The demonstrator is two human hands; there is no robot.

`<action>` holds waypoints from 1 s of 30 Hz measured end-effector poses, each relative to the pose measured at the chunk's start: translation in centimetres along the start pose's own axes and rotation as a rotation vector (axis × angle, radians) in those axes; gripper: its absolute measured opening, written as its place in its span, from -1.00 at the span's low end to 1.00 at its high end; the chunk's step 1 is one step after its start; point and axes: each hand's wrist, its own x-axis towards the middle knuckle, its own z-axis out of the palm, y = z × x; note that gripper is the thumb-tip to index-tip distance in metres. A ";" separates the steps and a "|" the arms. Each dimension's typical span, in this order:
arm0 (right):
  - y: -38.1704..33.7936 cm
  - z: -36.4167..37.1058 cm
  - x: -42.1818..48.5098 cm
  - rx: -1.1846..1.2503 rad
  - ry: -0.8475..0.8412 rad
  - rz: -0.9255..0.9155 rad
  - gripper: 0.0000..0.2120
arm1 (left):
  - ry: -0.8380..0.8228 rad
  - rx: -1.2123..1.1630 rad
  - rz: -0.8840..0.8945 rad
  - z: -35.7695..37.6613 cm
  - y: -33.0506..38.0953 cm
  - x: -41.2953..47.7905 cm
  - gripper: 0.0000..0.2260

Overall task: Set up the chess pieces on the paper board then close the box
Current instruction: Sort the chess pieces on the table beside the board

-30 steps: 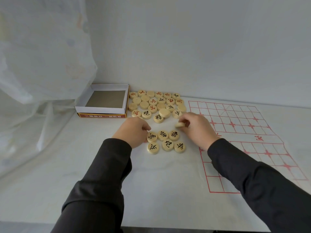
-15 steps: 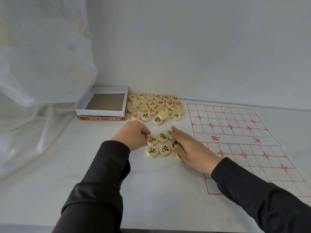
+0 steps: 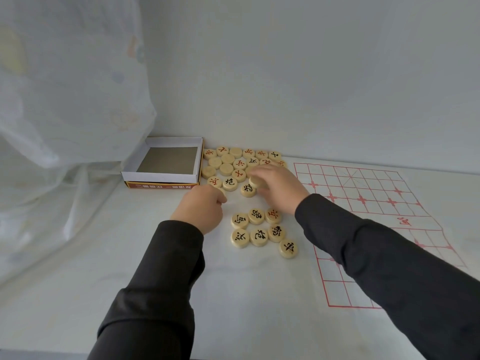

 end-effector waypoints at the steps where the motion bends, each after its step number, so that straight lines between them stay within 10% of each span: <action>1: 0.1 0.1 0.4 -0.062 -0.008 -0.031 -0.61 | 0.003 0.003 0.003 0.0 0.0 0.1 -0.64; 15: 0.2 -0.4 -1.5 0.286 -0.091 0.304 -0.77 | 0.101 -0.026 -0.026 0.1 -0.2 0.1 -0.71; 30: -0.1 0.6 -2.2 0.176 0.051 0.054 -0.60 | 0.126 -0.070 -0.047 -0.3 -0.3 -0.1 -0.69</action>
